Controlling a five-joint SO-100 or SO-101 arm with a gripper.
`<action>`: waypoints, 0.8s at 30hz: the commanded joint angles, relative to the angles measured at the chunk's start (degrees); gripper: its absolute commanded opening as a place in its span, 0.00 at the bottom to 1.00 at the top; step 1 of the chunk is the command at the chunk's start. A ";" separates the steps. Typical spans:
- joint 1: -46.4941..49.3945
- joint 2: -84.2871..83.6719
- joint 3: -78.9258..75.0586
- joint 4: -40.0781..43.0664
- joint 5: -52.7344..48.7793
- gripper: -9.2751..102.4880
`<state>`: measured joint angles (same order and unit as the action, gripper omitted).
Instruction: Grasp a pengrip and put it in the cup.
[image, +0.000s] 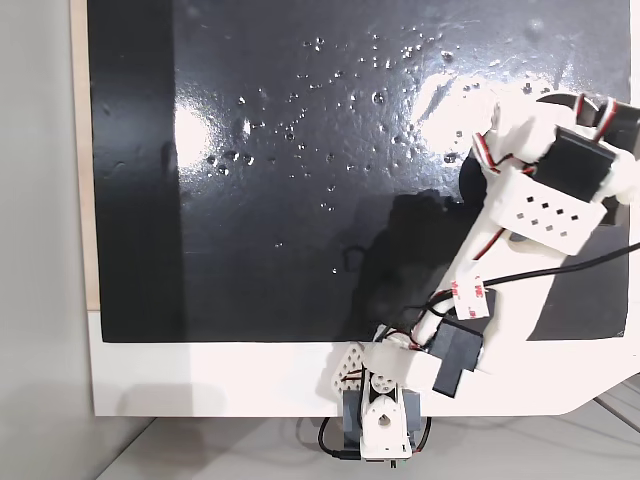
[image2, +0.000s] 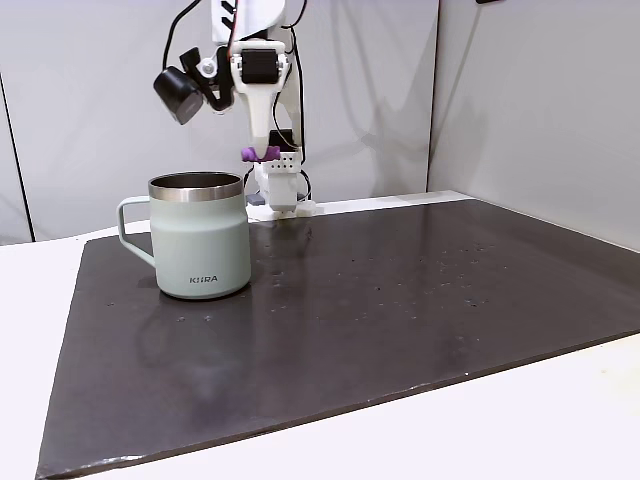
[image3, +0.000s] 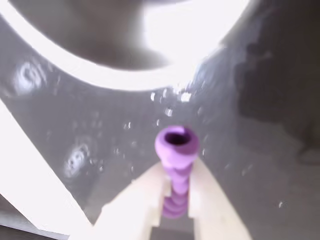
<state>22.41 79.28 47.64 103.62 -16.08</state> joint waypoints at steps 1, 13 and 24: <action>4.57 1.93 -6.86 0.79 -6.68 0.08; 11.07 -7.56 -20.83 0.70 -16.44 0.08; 10.81 -7.29 -20.74 0.88 -14.24 0.44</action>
<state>32.87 70.84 30.41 103.80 -31.20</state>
